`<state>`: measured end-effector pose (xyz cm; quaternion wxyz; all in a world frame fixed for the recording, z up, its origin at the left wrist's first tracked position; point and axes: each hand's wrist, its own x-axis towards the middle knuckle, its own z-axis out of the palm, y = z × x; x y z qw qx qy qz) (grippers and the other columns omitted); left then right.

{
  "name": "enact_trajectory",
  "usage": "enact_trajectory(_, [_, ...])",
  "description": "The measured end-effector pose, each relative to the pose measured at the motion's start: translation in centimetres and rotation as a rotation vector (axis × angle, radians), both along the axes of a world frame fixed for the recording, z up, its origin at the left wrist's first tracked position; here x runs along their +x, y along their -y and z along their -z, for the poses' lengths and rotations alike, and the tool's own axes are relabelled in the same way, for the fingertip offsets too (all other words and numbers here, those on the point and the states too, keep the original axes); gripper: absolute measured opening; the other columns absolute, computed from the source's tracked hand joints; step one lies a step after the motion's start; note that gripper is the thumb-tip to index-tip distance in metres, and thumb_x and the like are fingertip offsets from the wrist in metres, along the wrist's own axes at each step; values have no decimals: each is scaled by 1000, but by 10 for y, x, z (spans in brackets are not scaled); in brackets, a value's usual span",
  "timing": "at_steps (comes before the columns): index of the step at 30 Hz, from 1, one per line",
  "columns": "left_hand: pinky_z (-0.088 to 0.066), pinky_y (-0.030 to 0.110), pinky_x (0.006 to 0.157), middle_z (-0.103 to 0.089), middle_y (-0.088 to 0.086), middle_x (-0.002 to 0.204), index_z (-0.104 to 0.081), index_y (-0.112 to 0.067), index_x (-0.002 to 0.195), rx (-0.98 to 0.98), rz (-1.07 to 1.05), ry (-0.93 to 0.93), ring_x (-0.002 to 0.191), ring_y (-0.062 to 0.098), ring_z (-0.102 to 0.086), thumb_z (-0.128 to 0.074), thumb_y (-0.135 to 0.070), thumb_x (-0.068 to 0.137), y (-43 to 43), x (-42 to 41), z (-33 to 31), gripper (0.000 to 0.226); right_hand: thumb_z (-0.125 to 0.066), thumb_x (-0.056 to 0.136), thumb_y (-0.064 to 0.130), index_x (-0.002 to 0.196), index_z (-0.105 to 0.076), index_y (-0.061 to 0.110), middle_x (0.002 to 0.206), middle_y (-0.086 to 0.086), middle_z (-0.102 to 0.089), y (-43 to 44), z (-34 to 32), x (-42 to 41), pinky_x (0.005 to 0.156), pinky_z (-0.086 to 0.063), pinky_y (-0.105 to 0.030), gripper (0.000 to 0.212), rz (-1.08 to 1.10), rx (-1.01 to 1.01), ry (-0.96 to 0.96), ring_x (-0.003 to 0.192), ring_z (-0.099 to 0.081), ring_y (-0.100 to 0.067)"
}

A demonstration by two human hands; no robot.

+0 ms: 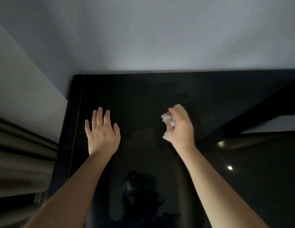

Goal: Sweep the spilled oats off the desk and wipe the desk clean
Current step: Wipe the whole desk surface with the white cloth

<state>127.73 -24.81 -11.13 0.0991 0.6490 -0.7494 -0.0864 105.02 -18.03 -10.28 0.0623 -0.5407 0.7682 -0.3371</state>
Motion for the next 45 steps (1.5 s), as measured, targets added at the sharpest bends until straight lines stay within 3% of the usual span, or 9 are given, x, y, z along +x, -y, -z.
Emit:
enact_trajectory(4, [-6, 47, 120, -16, 9, 159, -23, -13, 150, 14, 11, -31, 148, 24, -8, -37, -33, 98, -2, 1, -3, 58, -63, 86, 4, 117, -68, 11, 133, 2, -58, -81, -1, 21, 112, -35, -26, 32, -298, 48, 25, 131, -46, -6])
enact_trajectory(10, [-5, 46, 120, -15, 10, 160, -24, -13, 151, 20, 177, -10, 148, 25, -7, -35, -38, 97, -50, 22, -12, 60, -68, 82, 9, 112, -69, 8, 126, -7, -63, -37, 0, -35, 101, -40, -28, 29, 169, 72, 14, 118, -58, -25])
enact_trajectory(16, [-15, 51, 118, -20, 9, 158, -29, -15, 149, 47, 317, 104, 147, 25, -12, -23, -45, 95, -115, 26, 0, 62, -68, 87, 9, 114, -70, 12, 131, 2, -60, -107, -8, 25, 111, -36, -26, 27, -325, 100, 38, 131, -49, -10])
enact_trajectory(20, [-8, 49, 120, -15, 7, 160, -25, -17, 150, 56, 300, 74, 148, 22, -5, -21, -46, 95, -118, 24, 1, 62, -66, 86, 4, 111, -70, 11, 128, 1, -63, -119, -2, -26, 105, -44, -44, 27, -70, 40, 0, 125, -55, -14])
enact_trajectory(23, [-5, 47, 120, -16, 6, 160, -26, -17, 149, 56, 295, 63, 148, 22, -5, -21, -46, 94, -117, 22, 0, 63, -70, 83, 8, 110, -71, 10, 124, -3, -65, -67, 2, -22, 97, -50, -45, 27, 89, 33, -34, 120, -58, -20])
enact_trajectory(29, [-5, 47, 120, -16, 5, 160, -26, -18, 150, 65, 294, 48, 149, 21, -5, -20, -47, 94, -118, 23, 0, 63, -64, 91, 12, 113, -71, 10, 131, 3, -60, -157, 2, 30, 109, -39, -27, 23, -226, 17, 36, 129, -50, -9])
enact_trajectory(33, [-6, 47, 120, -18, 6, 159, -27, -17, 149, 49, 297, 41, 148, 22, -7, -22, -46, 94, -118, 22, -1, 63, -52, 91, 24, 111, -71, 13, 126, 2, -63, -129, 9, 0, 106, -43, -42, 30, -98, 19, -10, 122, -56, -14])
enact_trajectory(36, [-5, 47, 120, -19, 6, 159, -28, -18, 149, 34, 294, 32, 148, 22, -8, -22, -46, 93, -117, 24, 0, 63, -56, 91, 19, 106, -71, 12, 118, 2, -66, -82, 4, -11, 96, -49, -42, 22, -41, 31, -34, 114, -59, -16])
enact_trajectory(45, [-4, 47, 120, -17, 6, 160, -27, -17, 150, 37, 292, 3, 149, 22, -6, -35, -41, 97, -117, 23, -5, 59, -69, 89, 11, 127, -64, 15, 144, 7, -48, -192, -12, 12, 112, -32, -24, 38, -438, 132, 135, 135, -42, -6])
